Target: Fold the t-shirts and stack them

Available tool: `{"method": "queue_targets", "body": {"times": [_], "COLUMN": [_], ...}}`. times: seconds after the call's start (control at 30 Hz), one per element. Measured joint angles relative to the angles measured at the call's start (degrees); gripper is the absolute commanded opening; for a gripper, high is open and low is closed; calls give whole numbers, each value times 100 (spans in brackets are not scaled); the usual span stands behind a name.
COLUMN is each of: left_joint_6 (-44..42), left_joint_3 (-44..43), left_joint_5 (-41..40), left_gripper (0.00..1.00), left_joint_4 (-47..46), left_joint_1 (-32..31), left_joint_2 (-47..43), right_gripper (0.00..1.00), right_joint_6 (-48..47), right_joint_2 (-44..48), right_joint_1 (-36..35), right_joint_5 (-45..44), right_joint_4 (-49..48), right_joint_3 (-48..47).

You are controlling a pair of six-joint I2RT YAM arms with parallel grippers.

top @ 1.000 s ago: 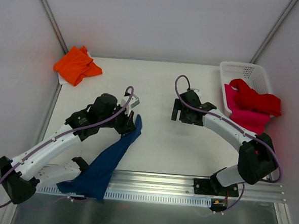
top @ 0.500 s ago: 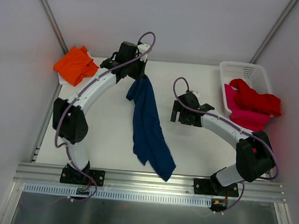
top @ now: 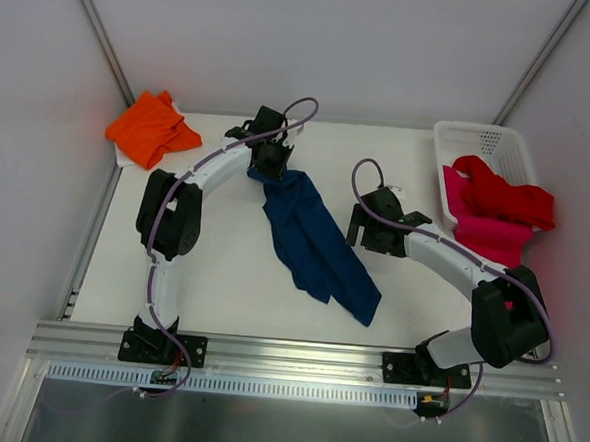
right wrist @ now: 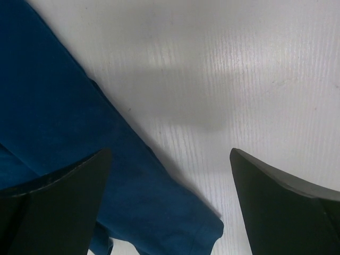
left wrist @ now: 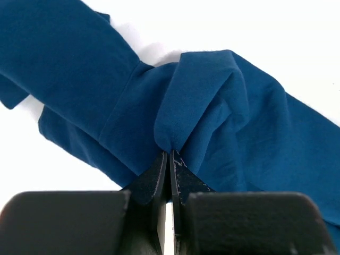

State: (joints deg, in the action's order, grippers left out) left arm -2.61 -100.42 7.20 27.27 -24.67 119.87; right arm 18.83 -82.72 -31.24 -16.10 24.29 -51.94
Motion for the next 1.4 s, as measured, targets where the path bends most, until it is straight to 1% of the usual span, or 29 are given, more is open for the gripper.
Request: {"method": "queue_targets", "body": {"times": [0.03,0.07,0.1,0.13,0.27,0.33,0.43,0.5,0.6,0.7,0.83,0.93,1.07,1.23,1.4], "left_joint_6": [-2,-31,-59,-28,92,262,566,863,1412,2017,2664,3012,3237,3528,4181], "left_joint_3": [9,9,9,9,57,225,682,1231,2181,3154,4317,4693,4708,4682,4824], "left_joint_5": [-52,-111,-197,-240,-629,-846,-1080,-1196,-1191,-1248,-1519,-1600,-1714,-1725,-1508], "left_gripper": [15,71,96,99,99,99,99,99,99,99,98,96,93,84,78], "left_joint_4": [4,2,4,7,92,122,131,79,-24,-87,-138,-177,-535,-1029,-1823], "left_joint_1": [-2,-2,-2,-2,-59,-164,-520,-997,-1781,-2310,-2610,-2638,-2638,-2682,-2754], "left_joint_2": [-11,-20,-39,-63,-420,-839,-1716,-2500,-3445,-3875,-3858,-3805,-3722,-3340,-2907], "right_gripper": [99,99,99,99,100,99,99,99,99,100,99,100,99,99,99], "right_joint_6": [0,2,7,13,76,129,199,225,264,299,321,330,365,435,496], "right_joint_2": [-2,0,0,7,262,507,846,962,992,1036,1147,1182,1198,1399,1451], "right_joint_1": [0,0,-2,-2,-103,-269,-623,-787,-807,-800,-800,-800,-800,-802,-802], "right_joint_5": [9,20,31,37,35,17,-35,-59,-155,-264,-345,-380,-400,-431,-461], "right_joint_4": [-7,-9,-7,-4,72,127,227,302,396,487,612,647,647,671,734], "right_joint_3": [0,0,0,2,33,33,31,31,35,133,280,308,321,544,658]}}
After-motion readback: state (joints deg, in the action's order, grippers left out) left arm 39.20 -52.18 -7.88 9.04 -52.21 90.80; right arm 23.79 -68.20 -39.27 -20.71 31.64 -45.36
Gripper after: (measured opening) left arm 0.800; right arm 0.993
